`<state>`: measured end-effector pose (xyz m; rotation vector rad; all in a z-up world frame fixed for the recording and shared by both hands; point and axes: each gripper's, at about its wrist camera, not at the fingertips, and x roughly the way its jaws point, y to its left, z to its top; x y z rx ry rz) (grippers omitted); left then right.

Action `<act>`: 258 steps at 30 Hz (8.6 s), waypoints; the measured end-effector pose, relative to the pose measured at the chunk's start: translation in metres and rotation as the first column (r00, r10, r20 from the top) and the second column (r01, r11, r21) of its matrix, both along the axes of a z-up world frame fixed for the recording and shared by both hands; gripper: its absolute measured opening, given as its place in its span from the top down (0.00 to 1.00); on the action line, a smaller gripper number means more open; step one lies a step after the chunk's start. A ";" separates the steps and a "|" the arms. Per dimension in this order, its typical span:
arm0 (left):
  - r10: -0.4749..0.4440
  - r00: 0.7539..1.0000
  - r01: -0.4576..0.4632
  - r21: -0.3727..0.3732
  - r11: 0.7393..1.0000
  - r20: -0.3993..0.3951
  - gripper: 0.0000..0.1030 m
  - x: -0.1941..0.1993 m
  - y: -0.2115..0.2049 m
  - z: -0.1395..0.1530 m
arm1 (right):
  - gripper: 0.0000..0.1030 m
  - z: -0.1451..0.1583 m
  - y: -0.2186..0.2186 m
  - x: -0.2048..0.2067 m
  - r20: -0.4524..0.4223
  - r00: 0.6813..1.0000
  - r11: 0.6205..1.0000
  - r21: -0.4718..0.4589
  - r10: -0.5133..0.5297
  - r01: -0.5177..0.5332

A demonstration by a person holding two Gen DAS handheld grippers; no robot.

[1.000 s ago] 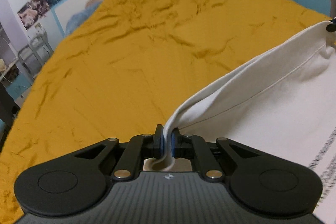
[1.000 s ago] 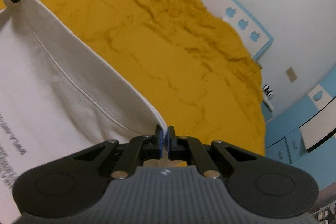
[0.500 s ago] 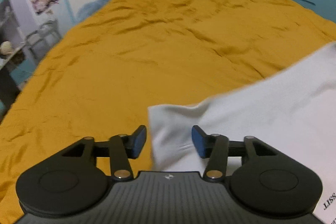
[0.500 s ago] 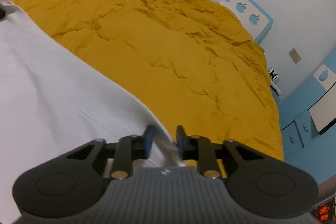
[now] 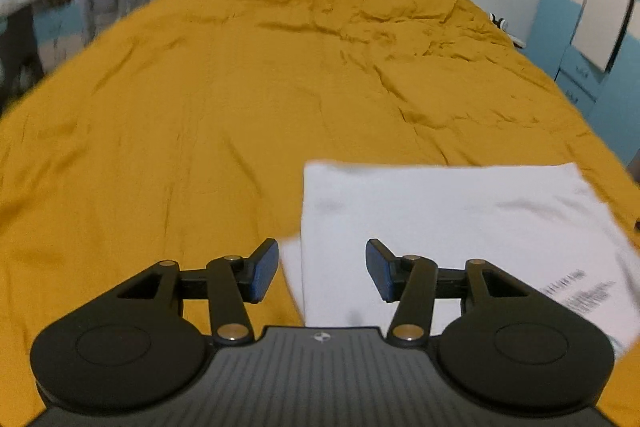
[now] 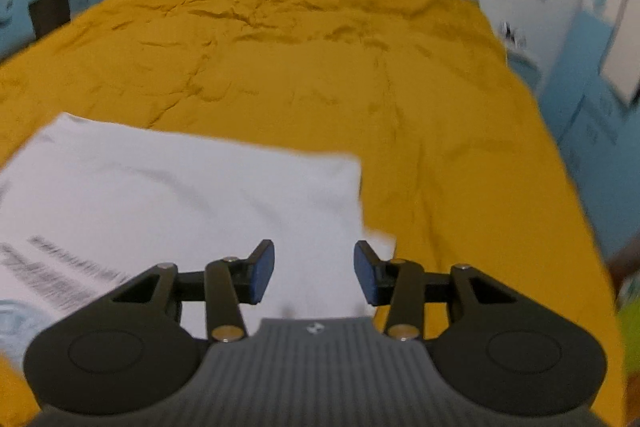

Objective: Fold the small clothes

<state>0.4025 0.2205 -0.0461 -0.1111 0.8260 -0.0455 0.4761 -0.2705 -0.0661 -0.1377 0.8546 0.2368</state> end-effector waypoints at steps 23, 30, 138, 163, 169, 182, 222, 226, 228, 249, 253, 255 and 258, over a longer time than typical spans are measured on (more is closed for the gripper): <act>0.176 0.983 -0.184 -0.322 0.929 -0.055 0.92 -0.092 0.021 -0.056 | 1.00 -0.073 -0.107 -0.144 -0.330 0.863 0.643 0.576 -0.382 0.505; 0.099 0.994 -0.104 -0.090 0.991 -0.052 0.93 -0.089 -0.012 -0.018 | 1.00 -0.036 -0.097 -0.152 -0.257 0.877 0.747 0.459 -0.406 0.480; 0.005 0.998 0.000 -0.090 0.996 0.058 0.49 0.018 -0.050 -0.055 | 0.96 0.058 0.001 0.075 -0.248 0.961 0.840 0.489 -0.125 0.235; 0.193 0.981 -0.181 -0.223 0.958 0.034 0.49 -0.016 0.055 -0.060 | 0.96 0.017 0.359 0.101 -0.393 0.919 0.887 0.416 -0.023 0.200; 0.227 0.974 -0.216 -0.239 0.947 0.018 0.49 -0.015 0.068 -0.068 | 0.96 -0.031 0.377 0.107 -0.476 0.879 0.869 0.426 -0.023 0.253; 0.230 0.973 -0.225 -0.265 0.937 -0.013 0.49 -0.040 0.071 -0.051 | 0.84 -0.004 0.386 0.079 -0.434 0.891 0.853 0.508 0.132 0.121; 0.177 0.983 -0.130 -0.524 0.842 0.041 0.87 -0.092 0.037 -0.031 | 0.58 -0.049 0.194 -0.162 -0.090 0.990 0.987 0.128 0.107 -0.095; 0.104 0.991 -0.072 -0.333 0.940 0.079 0.87 -0.098 0.021 -0.009 | 0.78 -0.050 0.188 -0.153 -0.090 0.991 0.986 0.147 0.094 -0.080; 0.104 0.995 -0.098 -0.258 0.961 0.011 0.87 -0.094 0.019 -0.025 | 0.93 -0.052 0.186 -0.153 -0.101 0.990 0.985 0.150 0.099 -0.083; 0.236 0.957 -0.236 0.021 0.972 -0.170 0.72 -0.109 0.011 -0.044 | 1.00 -0.050 0.165 -0.165 -0.171 0.981 0.985 0.159 0.090 -0.062; 0.196 0.978 -0.201 -0.054 0.978 -0.075 0.72 -0.109 0.010 -0.017 | 1.00 -0.030 0.161 -0.161 -0.096 0.992 0.978 0.202 0.076 -0.056; 0.164 0.986 -0.166 -0.099 0.981 -0.026 0.72 -0.104 0.005 -0.010 | 1.00 -0.024 0.161 -0.151 -0.084 0.995 0.971 0.238 0.053 -0.032; 0.110 0.994 -0.109 -0.113 0.988 0.011 0.72 -0.087 -0.009 -0.011 | 1.00 -0.020 0.167 -0.137 -0.055 0.998 0.959 0.283 0.031 -0.014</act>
